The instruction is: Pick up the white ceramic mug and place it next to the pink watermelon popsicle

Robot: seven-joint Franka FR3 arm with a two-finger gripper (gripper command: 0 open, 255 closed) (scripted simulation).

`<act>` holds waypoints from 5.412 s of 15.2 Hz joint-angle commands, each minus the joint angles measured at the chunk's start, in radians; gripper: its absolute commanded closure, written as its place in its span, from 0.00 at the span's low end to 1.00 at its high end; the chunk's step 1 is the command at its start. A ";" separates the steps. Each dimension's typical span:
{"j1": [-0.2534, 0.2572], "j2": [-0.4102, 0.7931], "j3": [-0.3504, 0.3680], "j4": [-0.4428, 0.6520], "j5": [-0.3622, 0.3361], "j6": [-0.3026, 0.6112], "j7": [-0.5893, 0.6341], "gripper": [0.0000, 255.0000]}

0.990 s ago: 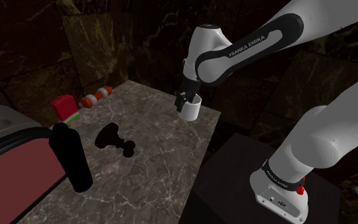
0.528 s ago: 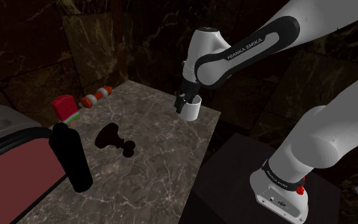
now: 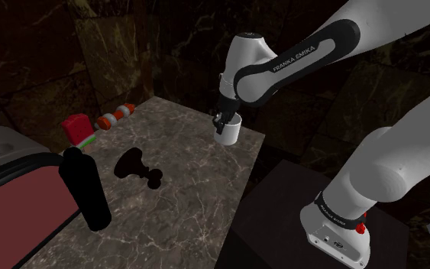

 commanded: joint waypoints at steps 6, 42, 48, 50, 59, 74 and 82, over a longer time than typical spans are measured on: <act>0.001 -0.021 -0.002 0.011 0.004 -0.031 -0.004 1.00; 0.005 -0.202 -0.036 0.355 0.017 -0.556 -0.028 1.00; 0.010 -0.140 -0.008 0.461 0.013 -0.599 0.011 1.00; 0.017 -0.075 0.021 0.522 0.005 -0.596 0.051 1.00; 0.064 0.248 0.132 0.868 -0.089 -0.632 0.237 1.00; 0.167 0.568 0.169 1.184 -0.219 -0.657 0.378 1.00; 0.160 0.569 0.165 1.077 -0.224 -0.550 0.388 1.00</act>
